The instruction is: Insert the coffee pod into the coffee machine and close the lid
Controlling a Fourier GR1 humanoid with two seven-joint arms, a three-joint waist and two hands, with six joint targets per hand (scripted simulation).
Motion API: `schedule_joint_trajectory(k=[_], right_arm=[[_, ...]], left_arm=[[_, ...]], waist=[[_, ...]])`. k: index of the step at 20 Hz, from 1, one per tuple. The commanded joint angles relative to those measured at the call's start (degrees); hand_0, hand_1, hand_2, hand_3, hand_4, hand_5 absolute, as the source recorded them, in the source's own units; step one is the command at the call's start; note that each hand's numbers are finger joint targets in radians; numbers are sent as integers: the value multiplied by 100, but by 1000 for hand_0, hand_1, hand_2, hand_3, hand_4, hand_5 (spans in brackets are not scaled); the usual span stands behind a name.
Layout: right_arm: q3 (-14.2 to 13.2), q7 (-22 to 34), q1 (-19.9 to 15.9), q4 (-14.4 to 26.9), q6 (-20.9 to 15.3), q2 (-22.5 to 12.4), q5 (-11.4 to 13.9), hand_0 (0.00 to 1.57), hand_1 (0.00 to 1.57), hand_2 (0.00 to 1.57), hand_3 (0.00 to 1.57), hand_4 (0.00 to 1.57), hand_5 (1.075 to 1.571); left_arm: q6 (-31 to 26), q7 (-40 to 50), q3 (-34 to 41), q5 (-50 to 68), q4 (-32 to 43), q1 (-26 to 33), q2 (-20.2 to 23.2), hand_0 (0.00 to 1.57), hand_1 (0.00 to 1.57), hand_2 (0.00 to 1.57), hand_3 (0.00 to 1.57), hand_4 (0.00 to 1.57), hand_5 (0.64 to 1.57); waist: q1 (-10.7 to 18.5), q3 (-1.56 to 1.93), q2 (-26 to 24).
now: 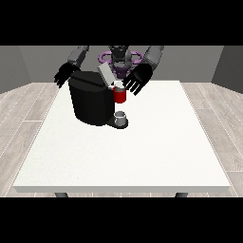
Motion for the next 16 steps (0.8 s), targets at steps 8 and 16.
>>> schedule_joint_trajectory(k=[8,16], right_arm=[[136,-167,265,136,-62,166,90,0,0,0,0,419,1571],[-264,-671,324,662,39,-22,-91,0,0,0,0,387,1571]], left_arm=[[-222,-73,-279,-377,27,83,81,0,0,0,0,0,1571],[-582,-18,-245,-322,-168,140,17,0,0,0,0,0,1571]], waist=[[-24,-9,-89],[355,-6,-328]])
